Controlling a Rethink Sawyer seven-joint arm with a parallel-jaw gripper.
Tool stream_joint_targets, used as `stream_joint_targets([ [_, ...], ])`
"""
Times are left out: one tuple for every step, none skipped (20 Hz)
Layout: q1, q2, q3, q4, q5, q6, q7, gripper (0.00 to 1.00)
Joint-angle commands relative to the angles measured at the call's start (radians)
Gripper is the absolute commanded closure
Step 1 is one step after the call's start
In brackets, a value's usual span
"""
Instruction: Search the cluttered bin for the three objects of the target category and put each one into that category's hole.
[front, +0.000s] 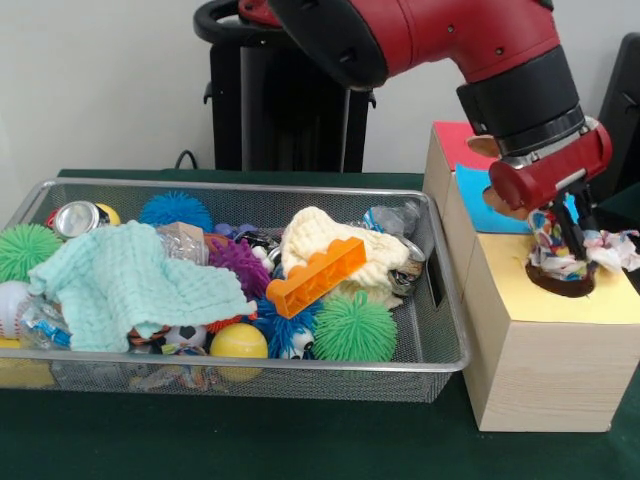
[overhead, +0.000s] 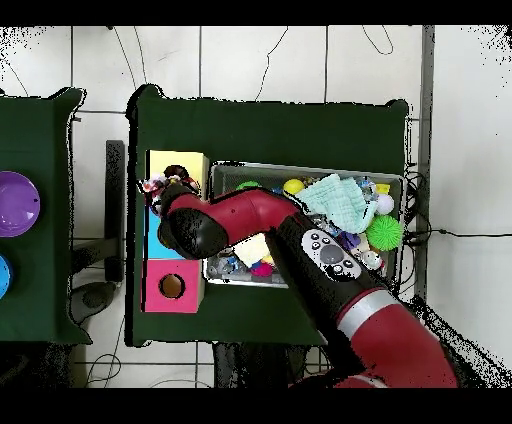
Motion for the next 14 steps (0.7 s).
stream_joint_targets([
  [0.113,-0.067,-0.312,-0.124,-0.036,-0.082,0.192,1.0],
  [0.124,-0.068,-0.332,-0.13,-0.031,-0.088,0.189,1.0],
  [0.133,-0.065,-0.35,-0.138,-0.024,-0.095,0.182,1.0],
  [0.144,-0.066,-0.369,-0.142,-0.02,-0.105,0.182,1.0],
  [0.147,-0.065,-0.375,-0.146,-0.014,-0.103,0.175,1.0],
  [0.151,-0.065,-0.381,-0.149,-0.009,-0.101,0.168,1.0],
  [0.162,-0.063,-0.39,-0.157,-0.001,-0.086,0.164,1.0],
  [0.171,-0.06,-0.401,-0.162,0.006,-0.061,0.16,1.0],
  [0.181,-0.058,-0.412,-0.168,0.014,-0.037,0.156,1.0],
  [0.191,-0.055,-0.427,-0.176,0.022,-0.009,0.156,1.0],
  [0.212,-0.047,-0.45,-0.189,0.029,0.019,0.16,1.0],
  [0.222,-0.042,-0.462,-0.197,0.035,0.051,0.157,1.0],
  [0.235,-0.033,-0.477,-0.207,0.044,0.075,0.154,1.0],
  [0.237,-0.027,-0.478,-0.209,0.053,0.103,0.144,1.0],
])
